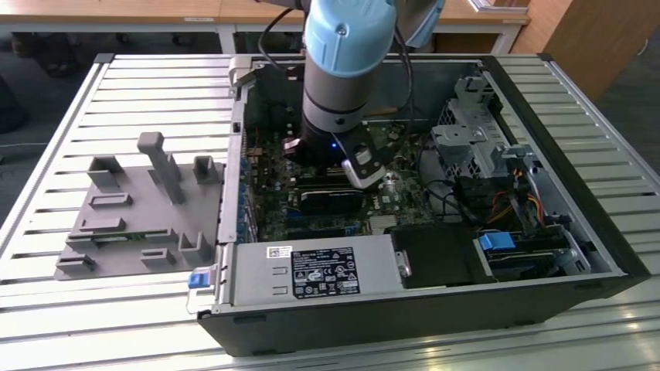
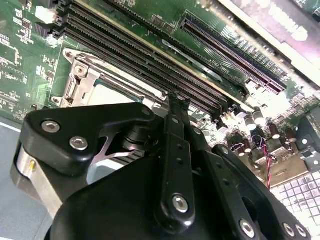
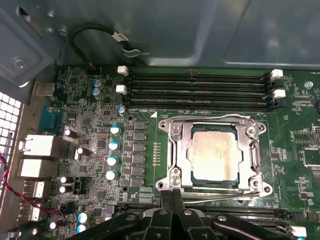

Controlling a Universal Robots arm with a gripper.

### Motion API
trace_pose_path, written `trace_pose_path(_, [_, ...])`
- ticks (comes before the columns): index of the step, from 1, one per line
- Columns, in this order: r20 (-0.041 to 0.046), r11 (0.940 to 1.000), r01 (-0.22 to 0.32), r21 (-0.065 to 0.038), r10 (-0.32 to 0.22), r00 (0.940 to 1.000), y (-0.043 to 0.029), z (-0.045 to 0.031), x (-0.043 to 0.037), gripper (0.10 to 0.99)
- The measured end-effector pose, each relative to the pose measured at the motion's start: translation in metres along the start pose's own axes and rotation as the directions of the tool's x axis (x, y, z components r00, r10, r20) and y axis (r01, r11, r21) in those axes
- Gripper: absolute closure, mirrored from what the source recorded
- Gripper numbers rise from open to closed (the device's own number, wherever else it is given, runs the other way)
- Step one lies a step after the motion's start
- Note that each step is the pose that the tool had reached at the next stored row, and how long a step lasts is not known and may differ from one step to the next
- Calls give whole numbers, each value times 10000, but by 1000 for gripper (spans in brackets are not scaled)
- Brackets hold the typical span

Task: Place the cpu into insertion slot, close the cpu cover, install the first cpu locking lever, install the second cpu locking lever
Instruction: 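Install the second cpu locking lever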

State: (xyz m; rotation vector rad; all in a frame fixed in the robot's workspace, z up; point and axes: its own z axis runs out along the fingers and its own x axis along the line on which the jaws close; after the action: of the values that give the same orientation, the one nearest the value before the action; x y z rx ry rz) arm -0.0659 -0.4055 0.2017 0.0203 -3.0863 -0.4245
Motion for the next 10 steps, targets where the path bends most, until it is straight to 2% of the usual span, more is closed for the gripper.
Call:
trace_pose_path(6, [19,9998,14,-222,-13,10000,-8,30,39,984])
trace_pose_path(10, [23,9992,17,-405,-16,10000,-18,65,41,984])
